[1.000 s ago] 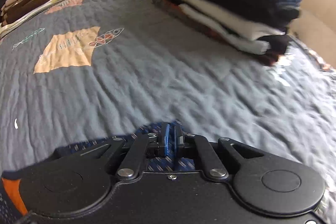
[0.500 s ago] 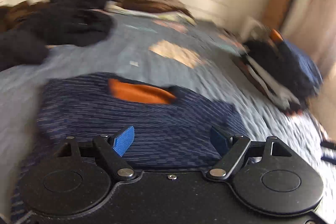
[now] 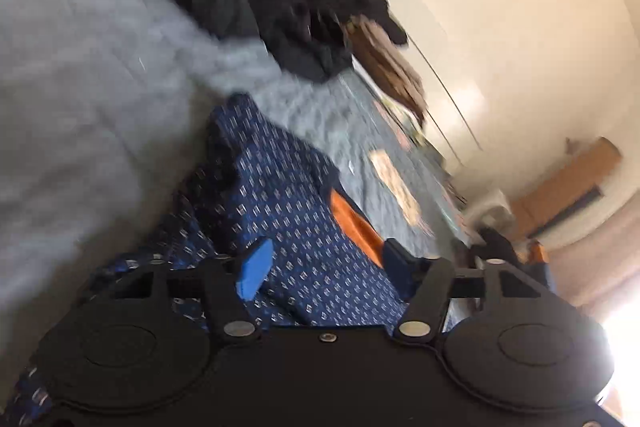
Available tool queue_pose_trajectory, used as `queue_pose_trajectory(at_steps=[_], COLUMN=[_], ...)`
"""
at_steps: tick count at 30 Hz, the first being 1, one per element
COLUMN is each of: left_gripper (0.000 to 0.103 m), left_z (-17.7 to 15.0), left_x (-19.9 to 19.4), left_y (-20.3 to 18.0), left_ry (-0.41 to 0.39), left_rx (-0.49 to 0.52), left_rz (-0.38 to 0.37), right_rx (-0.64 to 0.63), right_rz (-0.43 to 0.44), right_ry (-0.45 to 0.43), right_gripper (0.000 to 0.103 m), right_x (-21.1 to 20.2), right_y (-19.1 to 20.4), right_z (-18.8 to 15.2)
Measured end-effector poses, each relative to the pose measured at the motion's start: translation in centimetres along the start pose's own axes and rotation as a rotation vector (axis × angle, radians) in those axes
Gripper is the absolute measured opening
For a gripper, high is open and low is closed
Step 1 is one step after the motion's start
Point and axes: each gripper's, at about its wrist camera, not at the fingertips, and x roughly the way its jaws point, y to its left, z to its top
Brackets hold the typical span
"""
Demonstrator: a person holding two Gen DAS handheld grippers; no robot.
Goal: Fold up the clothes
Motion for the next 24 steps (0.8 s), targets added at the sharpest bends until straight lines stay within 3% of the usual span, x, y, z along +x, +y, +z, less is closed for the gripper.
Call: queue_pose_trajectory(at_steps=[3, 6, 9, 14, 24], left_gripper=[0.056, 0.056, 0.056, 0.056, 0.056], left_z=[-0.2, -0.3, -0.4, -0.2, 0.3], left_x=[0.4, 0.3, 0.2, -0.7, 1.0], left_y=[1.1, 2.0, 2.9, 3.9, 4.3], left_ry=[0.021, 0.002, -0.019, -0.090, -0.081], left_rx=[0.010, 0.002, -0.007, -0.073, -0.111], left_rz=[0.045, 0.067, 0.088, 0.065, 0.054], right_rx=[-0.033, -0.105, -0.067, -0.083, -0.046], right_rz=[0.095, 0.057, 0.069, 0.113, 0.158], right_ry=[0.051, 0.038, 0.075, 0.056, -0.008], right_gripper=[0.101, 0.101, 0.101, 0.101, 0.101], right_x=[0.2, 0.5, 1.5, 1.2, 0.8], right_y=[0.5, 1.4, 1.6, 3.0, 4.8], right_z=[-1.3, -1.9, -1.5, -0.8, 0.7])
